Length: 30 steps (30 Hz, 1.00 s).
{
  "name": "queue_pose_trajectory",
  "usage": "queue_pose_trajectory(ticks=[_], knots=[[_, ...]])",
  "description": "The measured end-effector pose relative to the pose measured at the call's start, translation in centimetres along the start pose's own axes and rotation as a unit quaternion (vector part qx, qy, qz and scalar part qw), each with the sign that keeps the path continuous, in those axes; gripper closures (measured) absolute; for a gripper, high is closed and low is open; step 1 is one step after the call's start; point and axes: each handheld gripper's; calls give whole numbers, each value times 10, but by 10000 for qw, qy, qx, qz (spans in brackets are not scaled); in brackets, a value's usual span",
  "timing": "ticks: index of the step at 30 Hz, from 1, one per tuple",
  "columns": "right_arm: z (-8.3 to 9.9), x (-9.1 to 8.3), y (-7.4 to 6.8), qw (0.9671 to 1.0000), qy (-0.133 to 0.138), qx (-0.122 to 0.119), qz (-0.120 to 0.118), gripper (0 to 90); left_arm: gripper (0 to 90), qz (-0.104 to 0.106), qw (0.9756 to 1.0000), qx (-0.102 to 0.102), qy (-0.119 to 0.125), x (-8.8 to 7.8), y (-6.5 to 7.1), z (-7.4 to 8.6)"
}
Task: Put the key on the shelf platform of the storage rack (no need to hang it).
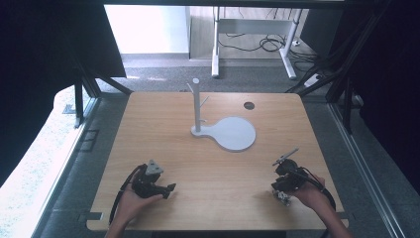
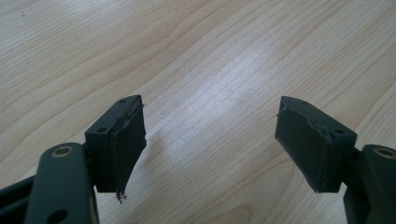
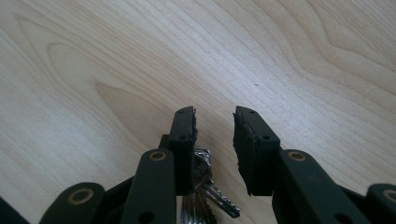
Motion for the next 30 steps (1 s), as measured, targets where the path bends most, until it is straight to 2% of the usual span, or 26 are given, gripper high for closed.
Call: queue_pose_trajectory(ticks=[6,17,24,30], knots=[[-2,-5,-9,9999,31,-114,-61,688,246,6,10000,-10,19,0,1,0],[1,3,-13,9993,-294,-196,-135,732,246,5,10000,-9,14,0,0,0],[3,8,-15,9989,-409,-143,-150,782,246,16,10000,-3,15,0,1,0],[2,9,-17,9986,-469,-197,-168,878,250,-9,10000,-10,37,-2,0,0]])
Point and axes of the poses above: each handheld gripper's, and its own axes: x roughly forward along the jaws, z roughly out of its underside, y roughly to its right, and after that the axes turned 14 degrees about y, right-handed
